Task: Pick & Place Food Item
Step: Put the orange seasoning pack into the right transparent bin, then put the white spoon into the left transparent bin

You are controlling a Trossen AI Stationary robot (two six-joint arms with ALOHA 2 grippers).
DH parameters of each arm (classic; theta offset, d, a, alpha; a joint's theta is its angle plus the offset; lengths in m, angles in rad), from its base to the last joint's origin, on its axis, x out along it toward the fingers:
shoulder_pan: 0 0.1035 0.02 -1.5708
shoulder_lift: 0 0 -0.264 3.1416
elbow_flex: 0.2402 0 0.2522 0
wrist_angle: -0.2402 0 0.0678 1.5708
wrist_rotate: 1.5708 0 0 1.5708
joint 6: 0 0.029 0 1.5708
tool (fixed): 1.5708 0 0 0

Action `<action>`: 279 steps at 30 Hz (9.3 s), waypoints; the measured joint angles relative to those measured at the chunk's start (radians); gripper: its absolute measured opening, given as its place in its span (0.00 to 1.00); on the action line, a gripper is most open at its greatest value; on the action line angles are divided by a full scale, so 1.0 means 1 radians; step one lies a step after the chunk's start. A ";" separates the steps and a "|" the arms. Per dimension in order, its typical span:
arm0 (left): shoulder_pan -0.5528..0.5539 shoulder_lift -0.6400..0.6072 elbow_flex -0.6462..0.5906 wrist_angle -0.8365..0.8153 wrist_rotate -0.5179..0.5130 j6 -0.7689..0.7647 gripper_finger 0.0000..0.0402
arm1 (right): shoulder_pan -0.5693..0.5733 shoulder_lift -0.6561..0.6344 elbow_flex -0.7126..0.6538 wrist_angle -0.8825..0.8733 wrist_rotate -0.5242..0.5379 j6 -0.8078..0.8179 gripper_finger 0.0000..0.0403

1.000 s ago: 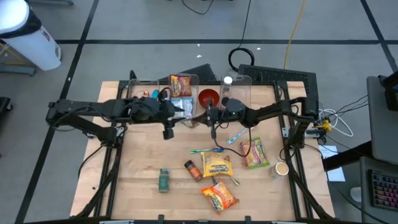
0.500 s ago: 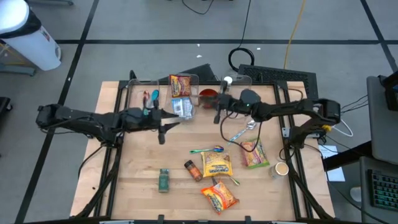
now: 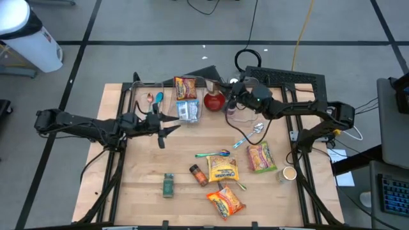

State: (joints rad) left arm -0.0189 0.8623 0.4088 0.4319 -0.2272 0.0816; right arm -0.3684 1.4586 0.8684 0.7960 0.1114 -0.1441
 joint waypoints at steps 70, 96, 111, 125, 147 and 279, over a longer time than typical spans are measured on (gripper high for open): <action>0.092 0.002 0.000 0.073 0.048 0.092 0.38 | -0.162 0.261 -0.435 0.486 0.539 0.279 0.00; 0.133 0.002 0.000 0.074 0.106 0.070 0.38 | -0.162 0.271 -0.433 0.468 0.539 0.282 0.03; 0.133 0.002 0.000 0.073 0.106 0.071 0.38 | -0.162 0.263 -0.433 0.479 0.541 0.255 0.19; 0.133 0.002 0.000 0.067 0.106 0.071 0.38 | -0.086 0.120 -0.433 0.494 0.541 0.062 0.34; 0.133 0.002 0.000 0.066 0.087 0.071 0.38 | -0.002 0.000 -0.433 0.524 -0.060 0.070 0.34; 0.131 0.002 0.000 0.012 0.087 -0.069 0.38 | 0.130 -0.771 -0.427 -0.887 0.225 0.224 0.32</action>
State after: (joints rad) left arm 0.1123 0.8639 0.4091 0.4444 -0.1402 0.0128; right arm -0.2383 0.6879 0.4415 -0.0910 0.3362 0.0798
